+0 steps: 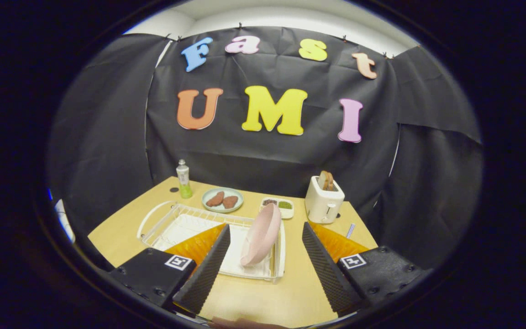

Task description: Take the plate from the dish rack, then take the spoon from the basket and place it into the plate.

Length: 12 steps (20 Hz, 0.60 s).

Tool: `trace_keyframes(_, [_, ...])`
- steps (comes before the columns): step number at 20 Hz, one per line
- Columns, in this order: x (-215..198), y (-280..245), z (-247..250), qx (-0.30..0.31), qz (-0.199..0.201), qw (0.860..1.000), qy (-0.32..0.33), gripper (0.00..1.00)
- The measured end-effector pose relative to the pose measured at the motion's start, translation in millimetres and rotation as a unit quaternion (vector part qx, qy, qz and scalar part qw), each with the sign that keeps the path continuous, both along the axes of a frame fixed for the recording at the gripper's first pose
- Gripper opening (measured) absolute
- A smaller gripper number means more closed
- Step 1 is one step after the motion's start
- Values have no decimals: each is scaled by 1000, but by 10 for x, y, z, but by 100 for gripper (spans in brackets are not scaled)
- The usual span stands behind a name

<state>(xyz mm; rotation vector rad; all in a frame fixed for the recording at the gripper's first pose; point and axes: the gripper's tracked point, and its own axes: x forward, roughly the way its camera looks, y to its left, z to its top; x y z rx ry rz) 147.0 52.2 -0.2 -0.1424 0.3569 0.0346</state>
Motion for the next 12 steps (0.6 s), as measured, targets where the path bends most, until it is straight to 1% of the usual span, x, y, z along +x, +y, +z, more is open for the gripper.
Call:
trace_keyframes(3, [445, 40, -185, -25, -15, 996, 83, 100])
trace_keyframes(5, [734, 12, -229, -43, -38, 991, 118, 100])
trace_keyframes(8, [1061, -53, -304, -39, -68, 982, 169, 99])
trace_keyframes(10, [1208, -132, -410, -30, -96, 972, 213, 93])
trace_keyframes(12, [1343, -213, -481, -30, -124, 961, 245, 85])
